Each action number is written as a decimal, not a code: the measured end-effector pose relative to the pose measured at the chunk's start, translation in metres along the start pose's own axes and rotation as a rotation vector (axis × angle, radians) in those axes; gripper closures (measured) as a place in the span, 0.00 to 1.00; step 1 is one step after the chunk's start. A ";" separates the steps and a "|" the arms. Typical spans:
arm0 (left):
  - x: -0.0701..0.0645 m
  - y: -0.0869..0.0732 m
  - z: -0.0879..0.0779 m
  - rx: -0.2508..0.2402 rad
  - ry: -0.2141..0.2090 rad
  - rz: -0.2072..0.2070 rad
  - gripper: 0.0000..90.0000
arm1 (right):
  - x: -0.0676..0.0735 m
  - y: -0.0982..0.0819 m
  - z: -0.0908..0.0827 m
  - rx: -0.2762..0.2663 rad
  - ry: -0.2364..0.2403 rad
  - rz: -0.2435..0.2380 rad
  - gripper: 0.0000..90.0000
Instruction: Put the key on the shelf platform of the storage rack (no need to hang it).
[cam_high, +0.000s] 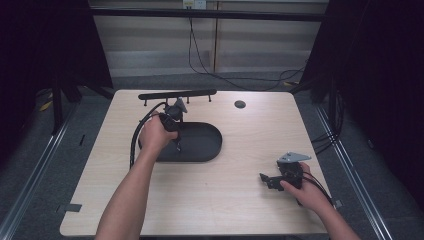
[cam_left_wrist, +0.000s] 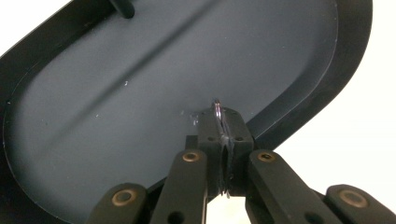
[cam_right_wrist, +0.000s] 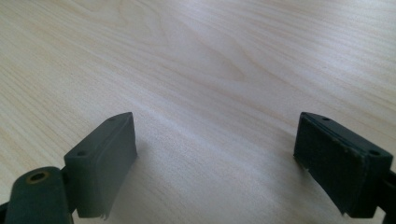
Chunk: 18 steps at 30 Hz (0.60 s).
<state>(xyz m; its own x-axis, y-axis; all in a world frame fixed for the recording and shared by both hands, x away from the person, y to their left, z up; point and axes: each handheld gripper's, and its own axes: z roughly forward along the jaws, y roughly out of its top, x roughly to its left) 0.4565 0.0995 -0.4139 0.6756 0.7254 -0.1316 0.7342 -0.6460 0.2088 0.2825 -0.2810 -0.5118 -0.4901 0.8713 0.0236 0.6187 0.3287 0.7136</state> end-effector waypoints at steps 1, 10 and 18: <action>0.000 0.000 0.000 -0.003 -0.002 0.002 0.98 | 0.000 0.000 0.000 0.000 0.000 0.002 0.14; -0.001 0.001 0.002 -0.006 0.004 0.002 0.93 | 0.000 0.000 0.000 0.000 0.000 -0.001 0.14; -0.003 -0.001 0.000 -0.006 -0.005 0.004 0.91 | 0.000 0.000 0.000 -0.001 0.000 -0.002 0.14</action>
<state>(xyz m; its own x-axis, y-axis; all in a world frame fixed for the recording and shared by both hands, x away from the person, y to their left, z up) 0.4540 0.0979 -0.4133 0.6791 0.7213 -0.1359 0.7309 -0.6476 0.2153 0.2827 -0.2809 -0.5119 -0.4917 0.8705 0.0220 0.6170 0.3305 0.7142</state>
